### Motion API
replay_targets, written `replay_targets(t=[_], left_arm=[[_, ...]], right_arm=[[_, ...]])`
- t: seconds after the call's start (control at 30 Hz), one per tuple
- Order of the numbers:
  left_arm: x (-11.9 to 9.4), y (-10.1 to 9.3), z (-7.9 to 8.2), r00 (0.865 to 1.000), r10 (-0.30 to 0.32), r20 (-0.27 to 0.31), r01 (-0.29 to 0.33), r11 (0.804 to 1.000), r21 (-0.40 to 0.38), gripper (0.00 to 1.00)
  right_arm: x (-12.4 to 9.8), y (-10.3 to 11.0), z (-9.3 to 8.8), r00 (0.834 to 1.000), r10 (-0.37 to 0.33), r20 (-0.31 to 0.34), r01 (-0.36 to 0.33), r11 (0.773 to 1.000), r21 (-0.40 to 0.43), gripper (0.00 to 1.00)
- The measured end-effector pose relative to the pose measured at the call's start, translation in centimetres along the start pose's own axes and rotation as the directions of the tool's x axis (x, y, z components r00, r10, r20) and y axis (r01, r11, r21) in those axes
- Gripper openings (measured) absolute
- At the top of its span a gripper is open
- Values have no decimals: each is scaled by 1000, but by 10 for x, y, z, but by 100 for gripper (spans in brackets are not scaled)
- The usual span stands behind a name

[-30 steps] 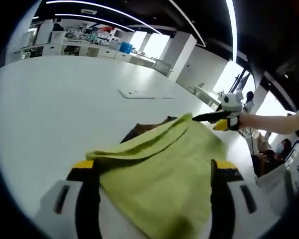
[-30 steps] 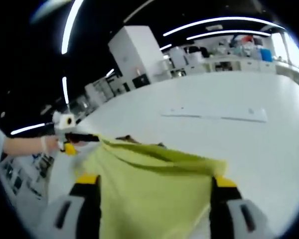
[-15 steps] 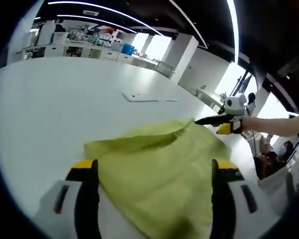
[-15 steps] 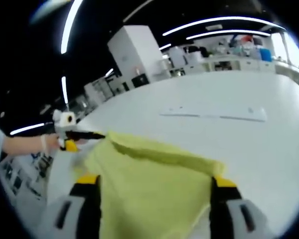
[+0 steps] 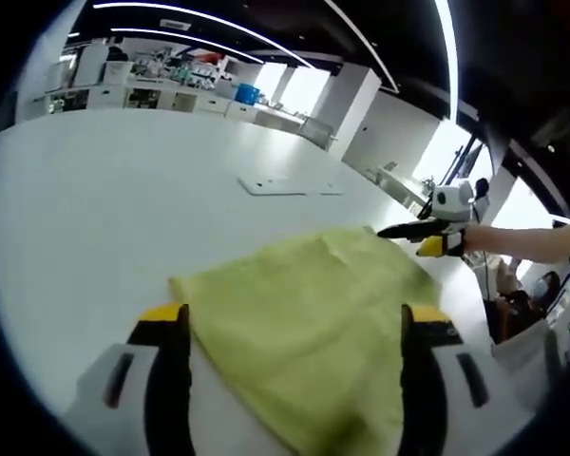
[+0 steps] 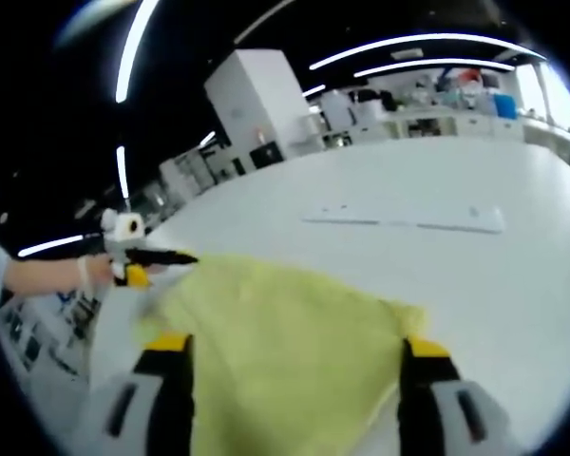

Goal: Fold the garment on the visible template until the final outline fits inside the template.

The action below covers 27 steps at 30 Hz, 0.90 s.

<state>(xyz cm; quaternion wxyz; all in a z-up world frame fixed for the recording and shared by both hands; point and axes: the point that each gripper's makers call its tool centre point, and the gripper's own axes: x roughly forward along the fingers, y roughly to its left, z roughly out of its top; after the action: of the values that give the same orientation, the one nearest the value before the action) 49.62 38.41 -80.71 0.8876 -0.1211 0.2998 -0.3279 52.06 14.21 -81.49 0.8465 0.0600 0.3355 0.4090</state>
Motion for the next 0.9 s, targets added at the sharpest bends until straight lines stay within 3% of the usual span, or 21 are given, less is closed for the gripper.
replay_targets(t=[0.3, 0.63, 0.77, 0.9], left_arm=[[-26, -10, -9, 1000, 9, 14, -9, 1000, -7, 83], [-61, -30, -45, 1000, 3, -31, -3, 1000, 8, 75], [-75, -35, -54, 1000, 2, -22, -3, 1000, -8, 66], [-83, -43, -62, 1000, 11, -11, -11, 1000, -15, 64]], right_arm=[[-25, 6, -5, 1000, -14, 5, 14, 1000, -4, 88], [-61, 13, -29, 999, -46, -2, 46, 999, -3, 85], [-76, 15, -34, 998, -61, 8, 61, 998, 8, 84], [-89, 23, -44, 998, -63, 0, 63, 998, 4, 80]])
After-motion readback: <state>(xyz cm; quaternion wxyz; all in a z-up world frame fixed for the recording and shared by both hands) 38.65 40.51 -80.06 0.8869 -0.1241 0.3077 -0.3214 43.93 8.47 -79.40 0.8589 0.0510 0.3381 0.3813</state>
